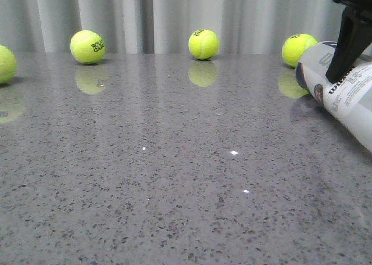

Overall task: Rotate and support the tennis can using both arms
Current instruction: 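Grasp the Wilson can with the right gripper and lift it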

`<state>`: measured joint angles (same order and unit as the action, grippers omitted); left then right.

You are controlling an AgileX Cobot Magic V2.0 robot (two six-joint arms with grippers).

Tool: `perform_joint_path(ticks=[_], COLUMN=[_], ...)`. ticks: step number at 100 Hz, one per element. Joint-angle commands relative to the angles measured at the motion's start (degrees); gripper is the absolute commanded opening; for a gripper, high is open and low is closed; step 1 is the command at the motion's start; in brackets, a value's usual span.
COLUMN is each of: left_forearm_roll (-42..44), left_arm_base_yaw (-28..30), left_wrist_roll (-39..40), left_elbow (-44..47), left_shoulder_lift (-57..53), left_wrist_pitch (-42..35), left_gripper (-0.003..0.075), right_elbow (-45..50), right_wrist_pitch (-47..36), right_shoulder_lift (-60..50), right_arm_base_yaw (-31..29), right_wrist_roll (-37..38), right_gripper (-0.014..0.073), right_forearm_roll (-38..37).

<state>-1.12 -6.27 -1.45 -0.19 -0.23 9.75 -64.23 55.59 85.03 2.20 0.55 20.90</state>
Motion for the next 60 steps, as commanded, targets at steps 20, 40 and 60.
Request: perform_joint_path(ticks=[20,40,60], left_forearm_roll=[-0.2,-0.2,-0.2], left_arm_base_yaw=[0.1,0.1,0.1], left_wrist_roll=[0.0,0.0,0.0], left_elbow=[2.7,2.7,2.7], left_shoulder_lift=[-2.3,-2.3,-2.3], left_wrist_pitch=[-4.5,-4.5,-4.5], left_gripper=[-0.0021,-0.0021,-0.0021], right_elbow=[-6.0,-12.5,-17.7], right_wrist_pitch=[5.3,8.1,7.8], right_shoulder_lift=[-2.0,-1.7,0.9], right_arm_base_yaw=[0.7,6.4,14.1], right_wrist_roll=[-7.5,-23.1,-39.6], right_gripper=[0.0364,0.0364,0.0364], right_forearm_roll=[1.3,1.1,-1.7])
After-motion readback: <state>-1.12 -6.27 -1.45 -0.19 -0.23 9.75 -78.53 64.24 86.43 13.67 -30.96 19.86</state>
